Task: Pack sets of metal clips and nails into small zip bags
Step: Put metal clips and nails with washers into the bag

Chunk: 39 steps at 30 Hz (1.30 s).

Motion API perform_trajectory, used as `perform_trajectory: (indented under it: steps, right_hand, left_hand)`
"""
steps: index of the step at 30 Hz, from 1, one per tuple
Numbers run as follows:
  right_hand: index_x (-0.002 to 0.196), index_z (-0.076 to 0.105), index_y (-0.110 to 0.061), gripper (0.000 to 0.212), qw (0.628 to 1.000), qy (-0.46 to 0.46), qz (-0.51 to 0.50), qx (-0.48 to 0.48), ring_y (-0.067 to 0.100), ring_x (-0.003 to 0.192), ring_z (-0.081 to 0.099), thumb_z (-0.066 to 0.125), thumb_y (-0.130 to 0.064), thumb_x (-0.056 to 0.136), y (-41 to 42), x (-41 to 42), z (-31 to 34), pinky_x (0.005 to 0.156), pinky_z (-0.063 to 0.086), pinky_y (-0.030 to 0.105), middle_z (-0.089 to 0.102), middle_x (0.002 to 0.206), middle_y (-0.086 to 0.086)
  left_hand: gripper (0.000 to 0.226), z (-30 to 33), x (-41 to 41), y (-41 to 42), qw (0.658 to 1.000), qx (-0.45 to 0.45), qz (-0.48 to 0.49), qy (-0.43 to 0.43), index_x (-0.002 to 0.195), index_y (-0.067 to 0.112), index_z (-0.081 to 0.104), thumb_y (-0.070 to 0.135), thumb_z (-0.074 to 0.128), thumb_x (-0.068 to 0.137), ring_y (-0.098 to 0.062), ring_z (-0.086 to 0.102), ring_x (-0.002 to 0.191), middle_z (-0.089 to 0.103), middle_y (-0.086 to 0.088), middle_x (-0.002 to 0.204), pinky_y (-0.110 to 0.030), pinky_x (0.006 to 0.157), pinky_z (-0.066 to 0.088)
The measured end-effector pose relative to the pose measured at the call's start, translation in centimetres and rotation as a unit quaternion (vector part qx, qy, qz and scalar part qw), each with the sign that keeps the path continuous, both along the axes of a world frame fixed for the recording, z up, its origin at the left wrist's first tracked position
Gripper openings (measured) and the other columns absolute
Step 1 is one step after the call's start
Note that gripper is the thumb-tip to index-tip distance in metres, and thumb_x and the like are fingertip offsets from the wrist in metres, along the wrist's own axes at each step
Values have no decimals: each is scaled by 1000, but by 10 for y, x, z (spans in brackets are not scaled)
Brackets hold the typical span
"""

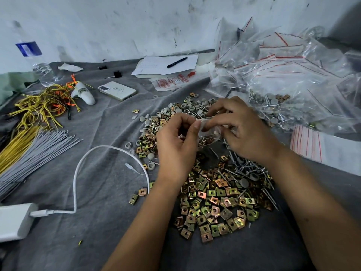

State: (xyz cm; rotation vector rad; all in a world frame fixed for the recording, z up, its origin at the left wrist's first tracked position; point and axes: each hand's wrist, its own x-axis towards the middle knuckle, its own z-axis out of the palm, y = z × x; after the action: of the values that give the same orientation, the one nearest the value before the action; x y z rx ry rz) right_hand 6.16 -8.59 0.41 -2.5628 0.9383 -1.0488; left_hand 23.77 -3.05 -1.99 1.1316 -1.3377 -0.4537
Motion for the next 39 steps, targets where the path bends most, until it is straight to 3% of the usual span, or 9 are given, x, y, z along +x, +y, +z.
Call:
perform_trajectory:
  steps: [6, 10, 14, 17, 21, 29, 33, 35, 39]
  right_hand:
    - [93, 81, -19, 16, 998, -50, 7, 31, 10, 99, 58, 83, -7, 82, -1, -3, 3, 75, 42, 19, 68, 103, -4]
    - [95, 78, -14, 15, 987, -128, 32, 90, 17, 99, 67, 84, -10, 82, -2, -6, 4, 72, 55, 38, 72, 103, -3]
    - [94, 75, -16, 16, 954, -248, 78, 152, 26, 94, 71, 82, -7, 83, -2, -8, 8, 79, 61, 40, 73, 99, 5]
    - [93, 74, -21, 17, 939, -285, 73, 178, 20, 90, 71, 83, -12, 82, -3, -5, 5, 83, 58, 33, 74, 94, 1]
    - [89, 73, -29, 19, 929, -308, 73, 190, 17, 84, 70, 85, -17, 81, 0, 1, 3, 78, 59, 31, 73, 87, -5]
    - [125, 59, -25, 41, 904, -324, 101, 259, 18, 103, 72, 76, -35, 89, 7, 5, 8, 83, 59, 32, 75, 110, -1]
    - [102, 73, -45, 22, 910, -211, 112, 338, 12, 92, 75, 76, -49, 81, 10, 1, 5, 71, 61, 24, 78, 101, -10]
    - [95, 77, -28, 20, 935, -154, 97, 305, 22, 83, 76, 78, -41, 80, 9, 2, 3, 71, 64, 36, 78, 92, 1]
    - [89, 76, -16, 12, 925, -179, 97, 321, 16, 71, 75, 77, -26, 84, 6, 3, 0, 60, 58, 24, 78, 83, 5]
  left_hand:
    - [14, 1, 3, -3, 997, 27, 17, 72, 88, 14, 65, 12, 63, 102, -12, 53, 67, 61, 2, 75, -28, 65, 43]
    - [40, 4, 5, 0, 993, 40, -9, 109, 96, 14, 69, 48, 49, 101, -12, 64, 82, 69, 3, 87, -31, 76, 52]
    - [51, 4, 2, 1, 970, 133, -139, 152, 103, 35, 75, 69, 38, 97, -29, 69, 113, 76, -2, 113, -64, 110, 42]
    - [53, 2, -1, 2, 971, 112, -162, 134, 106, 20, 75, 62, 45, 97, -34, 70, 106, 76, -11, 109, -60, 101, 50]
    - [18, 3, -2, 2, 983, 63, -101, 140, 97, 14, 74, 25, 61, 103, -22, 71, 81, 76, -7, 90, -36, 69, 57]
    - [35, 7, 1, 2, 990, -1, -38, 139, 98, -1, 73, 26, 51, 106, -42, 70, 85, 74, -20, 92, -46, 77, 58]
    - [36, 11, 2, 3, 968, -6, -78, 239, 100, 5, 73, 31, 49, 107, -39, 73, 86, 75, -21, 97, -50, 82, 60]
    - [34, 14, 4, 2, 954, -15, -88, 285, 94, 15, 76, 30, 48, 108, -34, 73, 87, 76, -14, 95, -47, 83, 61]
    - [35, 13, 10, -3, 959, -30, -33, 279, 88, 23, 79, 30, 51, 108, -35, 73, 87, 77, -10, 92, -49, 83, 60]
